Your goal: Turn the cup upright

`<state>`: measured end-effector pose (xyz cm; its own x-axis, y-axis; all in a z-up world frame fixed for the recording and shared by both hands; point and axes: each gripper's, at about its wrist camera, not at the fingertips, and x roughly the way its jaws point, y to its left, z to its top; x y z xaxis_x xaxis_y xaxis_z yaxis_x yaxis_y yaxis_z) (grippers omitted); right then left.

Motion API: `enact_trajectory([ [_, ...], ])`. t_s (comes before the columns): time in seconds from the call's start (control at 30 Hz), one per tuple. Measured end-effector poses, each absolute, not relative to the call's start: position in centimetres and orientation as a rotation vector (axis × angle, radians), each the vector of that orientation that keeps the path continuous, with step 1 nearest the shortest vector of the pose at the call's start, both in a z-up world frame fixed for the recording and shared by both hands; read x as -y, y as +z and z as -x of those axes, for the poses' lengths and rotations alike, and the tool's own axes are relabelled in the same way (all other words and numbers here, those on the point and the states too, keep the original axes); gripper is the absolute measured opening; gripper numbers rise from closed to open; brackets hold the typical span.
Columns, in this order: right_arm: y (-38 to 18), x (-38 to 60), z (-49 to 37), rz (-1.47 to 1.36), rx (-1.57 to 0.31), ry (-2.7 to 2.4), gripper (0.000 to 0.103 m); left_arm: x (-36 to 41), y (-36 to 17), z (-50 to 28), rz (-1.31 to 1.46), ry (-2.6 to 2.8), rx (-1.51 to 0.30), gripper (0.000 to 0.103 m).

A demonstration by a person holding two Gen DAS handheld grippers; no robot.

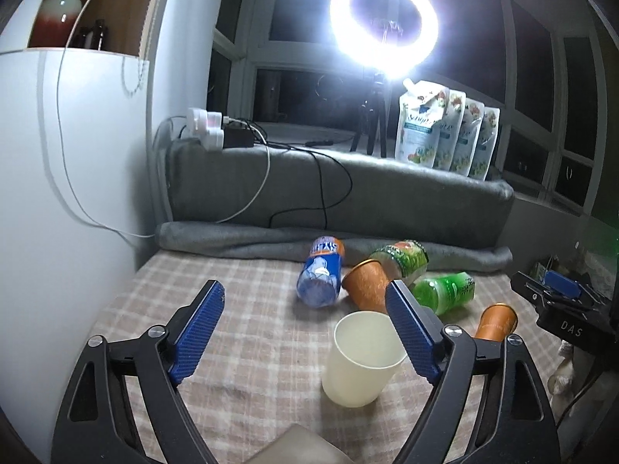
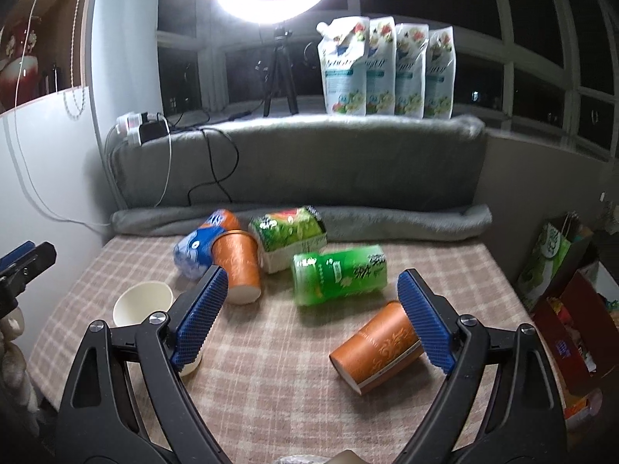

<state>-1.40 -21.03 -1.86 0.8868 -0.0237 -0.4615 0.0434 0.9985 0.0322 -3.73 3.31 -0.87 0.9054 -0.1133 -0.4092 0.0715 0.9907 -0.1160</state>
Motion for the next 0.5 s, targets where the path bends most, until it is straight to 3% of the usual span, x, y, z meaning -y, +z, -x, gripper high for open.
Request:
enact_trajectory([
  [0.5,-0.4,21.2,2.0,-0.045,-0.4,-0.082,0.092,-3.7,-0.4,4.0,0.116,-0.072,-0.418,0.086],
])
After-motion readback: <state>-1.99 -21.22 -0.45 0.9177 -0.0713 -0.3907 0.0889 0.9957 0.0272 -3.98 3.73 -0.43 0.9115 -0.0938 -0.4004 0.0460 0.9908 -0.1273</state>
